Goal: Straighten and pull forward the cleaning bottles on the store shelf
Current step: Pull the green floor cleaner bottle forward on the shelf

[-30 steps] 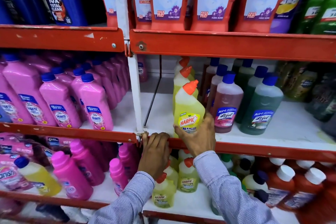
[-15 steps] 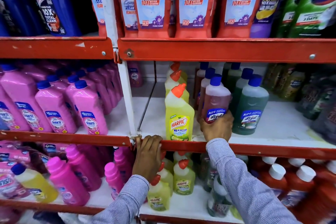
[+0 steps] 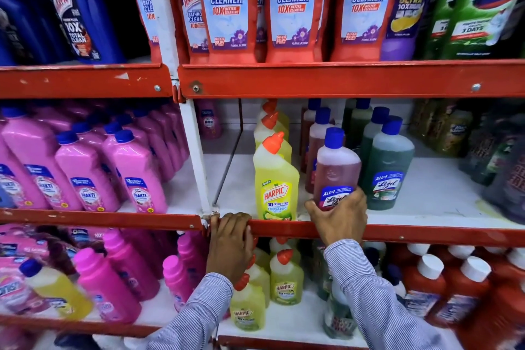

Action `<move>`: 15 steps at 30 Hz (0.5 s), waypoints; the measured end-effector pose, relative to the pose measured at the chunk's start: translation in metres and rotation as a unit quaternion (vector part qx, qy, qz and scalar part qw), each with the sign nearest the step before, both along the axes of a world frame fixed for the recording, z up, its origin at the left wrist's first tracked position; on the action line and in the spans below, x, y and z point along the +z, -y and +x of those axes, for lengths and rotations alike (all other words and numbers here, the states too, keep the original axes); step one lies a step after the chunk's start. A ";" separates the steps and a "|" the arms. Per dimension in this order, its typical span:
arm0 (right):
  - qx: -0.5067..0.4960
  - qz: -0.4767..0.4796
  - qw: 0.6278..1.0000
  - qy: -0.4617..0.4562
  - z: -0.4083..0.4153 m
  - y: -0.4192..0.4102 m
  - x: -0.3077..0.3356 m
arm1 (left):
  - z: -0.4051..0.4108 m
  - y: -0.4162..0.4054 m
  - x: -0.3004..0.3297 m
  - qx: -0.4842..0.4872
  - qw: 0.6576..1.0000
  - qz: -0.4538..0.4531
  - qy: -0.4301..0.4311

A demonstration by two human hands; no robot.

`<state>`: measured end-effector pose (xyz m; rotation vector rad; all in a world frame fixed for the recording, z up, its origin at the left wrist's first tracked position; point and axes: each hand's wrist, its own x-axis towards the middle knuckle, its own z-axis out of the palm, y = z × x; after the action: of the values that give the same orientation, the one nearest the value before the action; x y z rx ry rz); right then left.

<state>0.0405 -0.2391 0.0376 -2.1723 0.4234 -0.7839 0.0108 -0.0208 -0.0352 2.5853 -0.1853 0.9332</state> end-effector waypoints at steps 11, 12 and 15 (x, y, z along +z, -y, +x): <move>0.019 0.085 0.987 0.137 -0.024 0.040 -0.009 | 0.002 0.000 -0.003 0.013 1.000 0.009 -0.001; -0.001 0.086 0.985 0.148 -0.021 0.051 -0.010 | 0.002 0.000 -0.003 0.016 1.000 0.006 -0.002; -0.054 0.084 0.991 0.091 0.003 0.079 -0.006 | 0.003 0.000 -0.004 0.020 1.000 0.003 -0.005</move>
<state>0.0435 -0.3179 0.0312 -1.9163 0.4961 -0.9625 0.0138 -0.0212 -0.0393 2.6074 -0.1341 0.9349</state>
